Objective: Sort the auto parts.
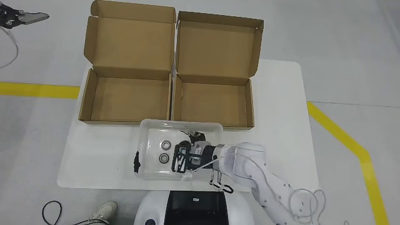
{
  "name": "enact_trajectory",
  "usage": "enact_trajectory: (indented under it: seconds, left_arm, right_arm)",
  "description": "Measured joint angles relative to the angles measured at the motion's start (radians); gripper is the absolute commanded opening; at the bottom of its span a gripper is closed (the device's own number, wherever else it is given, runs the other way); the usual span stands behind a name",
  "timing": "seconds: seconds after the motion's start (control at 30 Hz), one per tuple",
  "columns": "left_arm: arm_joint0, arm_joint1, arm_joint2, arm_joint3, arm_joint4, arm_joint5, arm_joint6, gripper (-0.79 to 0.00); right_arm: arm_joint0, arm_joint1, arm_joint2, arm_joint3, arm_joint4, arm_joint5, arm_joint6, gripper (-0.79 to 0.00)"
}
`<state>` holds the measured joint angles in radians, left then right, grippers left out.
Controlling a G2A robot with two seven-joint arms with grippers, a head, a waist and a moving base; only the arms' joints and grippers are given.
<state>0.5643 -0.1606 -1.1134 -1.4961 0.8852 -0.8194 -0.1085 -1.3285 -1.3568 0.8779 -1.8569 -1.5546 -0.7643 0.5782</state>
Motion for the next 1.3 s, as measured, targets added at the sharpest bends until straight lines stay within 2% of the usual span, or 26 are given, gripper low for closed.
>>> enact_trajectory:
  seconds: [0.17, 0.27, 0.33, 0.43, 0.67, 1.03, 1.13, 1.17, 1.3]
  left_arm:
    - [0.0, 0.0, 0.0, 0.0, 0.0, 0.0, 0.0, 0.0]
    - [0.0, 0.0, 0.0, 0.0, 0.0, 0.0, 0.0, 0.0]
    - [0.0, 0.0, 0.0, 0.0, 0.0, 0.0, 0.0, 0.0]
    - [0.0, 0.0, 0.0, 0.0, 0.0, 0.0, 0.0, 0.0]
    - [0.0, 0.0, 0.0, 0.0, 0.0, 0.0, 0.0, 0.0]
    - [0.0, 0.0, 0.0, 0.0, 0.0, 0.0, 0.0, 0.0]
    - [0.0, 0.0, 0.0, 0.0, 0.0, 0.0, 0.0, 0.0]
    - [0.0, 0.0, 0.0, 0.0, 0.0, 0.0, 0.0, 0.0]
    - [0.0, 0.0, 0.0, 0.0, 0.0, 0.0, 0.0, 0.0]
  right_arm:
    - [0.046, -0.01, -0.039, 0.066, 0.042, 0.024, 0.068, -0.132]
    - [0.068, -0.015, -0.062, 0.092, 0.064, 0.034, 0.101, -0.185]
    - [0.077, -0.017, -0.071, 0.105, 0.069, 0.045, 0.12, -0.175]
    - [0.09, -0.021, -0.088, 0.125, 0.068, 0.07, 0.156, -0.117]
    - [0.125, -0.031, -0.132, 0.165, 0.062, 0.117, 0.223, -0.102]
    - [0.168, -0.045, -0.186, 0.207, 0.065, 0.145, 0.27, -0.169]
    - [0.176, -0.048, -0.194, 0.219, 0.07, 0.147, 0.273, -0.237]
    - [0.18, -0.049, -0.198, 0.223, 0.07, 0.147, 0.276, -0.317]
    - [0.189, -0.051, -0.207, 0.23, 0.067, 0.152, 0.284, -0.505]
